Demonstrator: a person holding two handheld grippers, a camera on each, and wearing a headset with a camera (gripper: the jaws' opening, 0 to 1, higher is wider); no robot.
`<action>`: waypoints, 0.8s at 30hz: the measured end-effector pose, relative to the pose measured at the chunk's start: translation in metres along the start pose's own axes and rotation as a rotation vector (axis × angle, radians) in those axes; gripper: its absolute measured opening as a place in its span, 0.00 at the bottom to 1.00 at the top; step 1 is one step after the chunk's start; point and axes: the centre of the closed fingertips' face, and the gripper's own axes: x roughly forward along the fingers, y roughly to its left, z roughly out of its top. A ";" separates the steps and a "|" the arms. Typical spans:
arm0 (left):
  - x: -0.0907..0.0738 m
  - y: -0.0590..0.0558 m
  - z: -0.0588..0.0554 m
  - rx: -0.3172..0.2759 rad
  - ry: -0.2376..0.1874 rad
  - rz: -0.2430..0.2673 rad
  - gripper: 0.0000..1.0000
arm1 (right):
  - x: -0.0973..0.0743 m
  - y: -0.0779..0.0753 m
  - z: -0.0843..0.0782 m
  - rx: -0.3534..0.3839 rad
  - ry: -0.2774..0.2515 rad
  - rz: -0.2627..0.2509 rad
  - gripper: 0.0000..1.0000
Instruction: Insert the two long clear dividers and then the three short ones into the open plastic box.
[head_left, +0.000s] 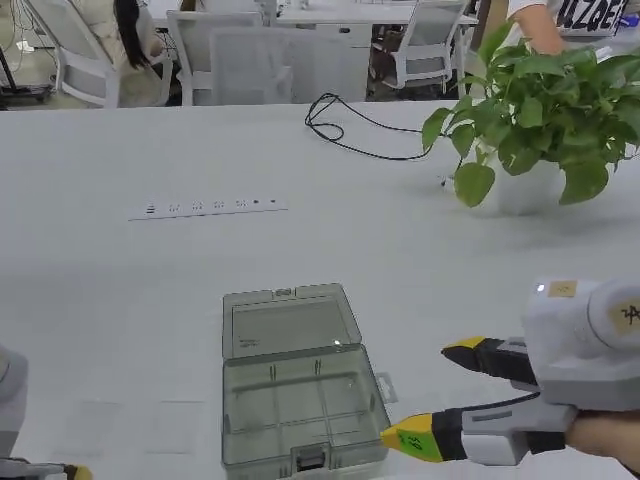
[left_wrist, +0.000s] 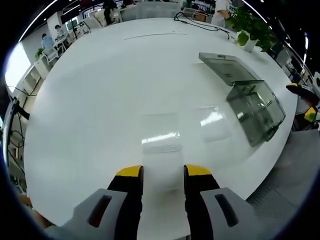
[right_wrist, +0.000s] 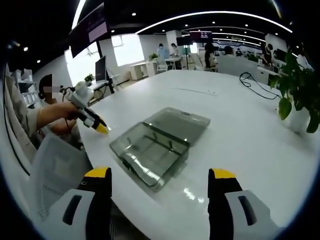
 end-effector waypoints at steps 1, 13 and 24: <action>0.000 -0.003 0.002 -0.006 -0.021 -0.009 0.30 | 0.001 0.001 0.000 0.006 0.000 0.002 0.78; -0.021 -0.026 0.024 -0.050 -0.210 -0.043 0.30 | 0.016 0.024 0.015 0.101 -0.051 0.044 0.64; -0.043 -0.058 0.045 -0.054 -0.395 -0.100 0.30 | 0.035 0.051 0.040 0.225 -0.131 0.109 0.52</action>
